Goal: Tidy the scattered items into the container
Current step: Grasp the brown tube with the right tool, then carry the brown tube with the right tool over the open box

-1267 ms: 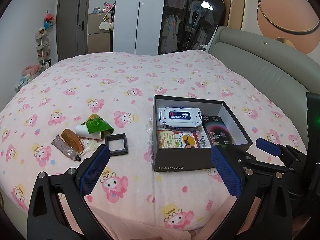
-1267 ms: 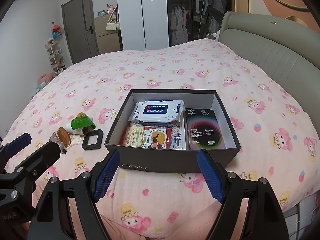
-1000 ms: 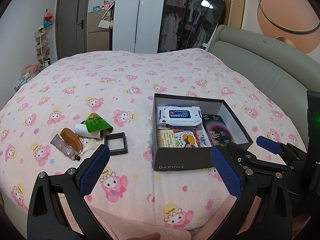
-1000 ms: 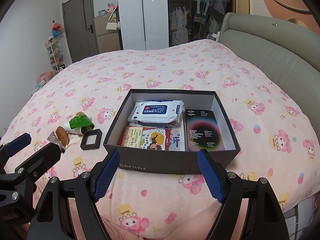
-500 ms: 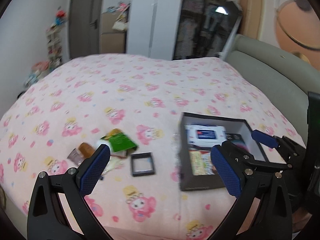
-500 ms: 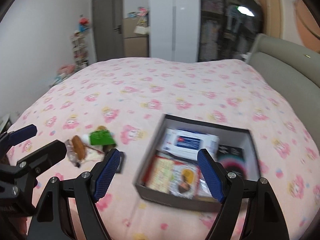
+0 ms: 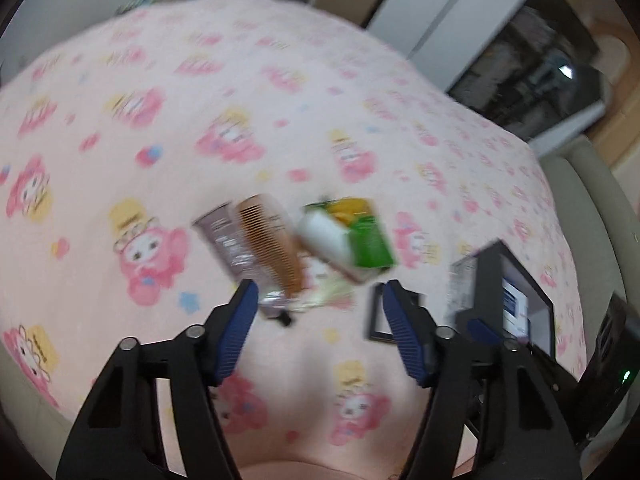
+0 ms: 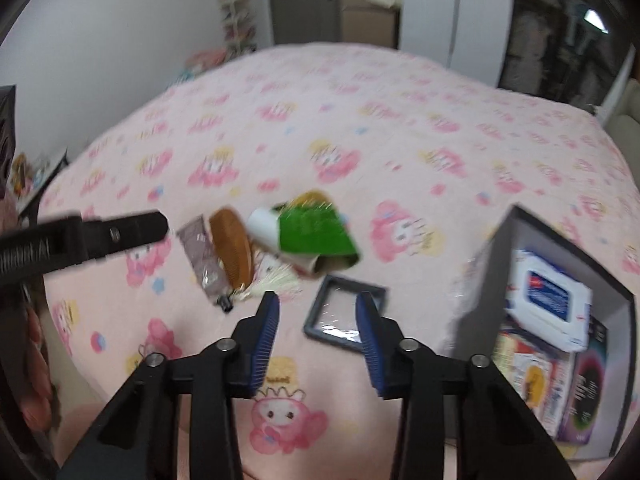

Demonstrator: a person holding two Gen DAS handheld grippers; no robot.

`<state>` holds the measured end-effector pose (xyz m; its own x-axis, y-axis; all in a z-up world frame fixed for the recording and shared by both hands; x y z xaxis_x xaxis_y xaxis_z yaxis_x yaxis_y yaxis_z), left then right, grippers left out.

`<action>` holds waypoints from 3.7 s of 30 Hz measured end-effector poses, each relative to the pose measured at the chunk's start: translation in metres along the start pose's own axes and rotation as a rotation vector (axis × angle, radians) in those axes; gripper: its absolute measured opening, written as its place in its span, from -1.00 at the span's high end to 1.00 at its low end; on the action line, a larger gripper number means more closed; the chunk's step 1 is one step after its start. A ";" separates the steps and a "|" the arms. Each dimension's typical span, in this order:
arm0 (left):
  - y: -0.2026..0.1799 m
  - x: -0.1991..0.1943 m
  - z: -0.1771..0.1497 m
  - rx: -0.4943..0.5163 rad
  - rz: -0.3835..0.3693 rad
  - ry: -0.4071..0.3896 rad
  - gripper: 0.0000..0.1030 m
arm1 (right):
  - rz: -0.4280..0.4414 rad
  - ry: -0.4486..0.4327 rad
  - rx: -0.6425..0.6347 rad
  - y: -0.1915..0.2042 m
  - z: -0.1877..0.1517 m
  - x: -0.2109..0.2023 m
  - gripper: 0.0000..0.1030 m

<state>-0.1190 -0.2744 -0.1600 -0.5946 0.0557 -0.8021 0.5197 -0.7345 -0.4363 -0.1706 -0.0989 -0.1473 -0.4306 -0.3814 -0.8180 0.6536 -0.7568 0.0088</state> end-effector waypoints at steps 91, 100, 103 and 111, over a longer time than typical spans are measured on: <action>0.062 0.004 -0.023 0.035 -0.056 0.270 0.33 | 0.211 0.089 0.190 0.019 -0.012 0.056 0.04; -0.083 0.007 -0.020 0.171 -0.158 0.206 0.33 | 0.169 -0.063 0.237 -0.046 -0.020 -0.043 0.04; -0.137 0.010 -0.035 0.231 -0.203 0.211 0.33 | 0.116 -0.108 0.260 -0.087 -0.029 -0.071 0.04; -0.264 0.051 -0.071 0.355 -0.251 0.253 0.33 | 0.025 -0.140 0.354 -0.210 -0.060 -0.102 0.04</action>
<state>-0.2428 -0.0301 -0.1147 -0.4845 0.3895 -0.7833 0.1131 -0.8600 -0.4976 -0.2268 0.1301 -0.1004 -0.5143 -0.4521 -0.7288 0.4200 -0.8737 0.2456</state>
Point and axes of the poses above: each gripper's, at about its wrist camera, not at the fingertips, and x roughly the way its jaws point, y to its left, z to its top, the point moved 7 cm from there along x, roughly the way its jaws point, and after that the axes turned 3 degrees about -x, right-handed, at the moved point
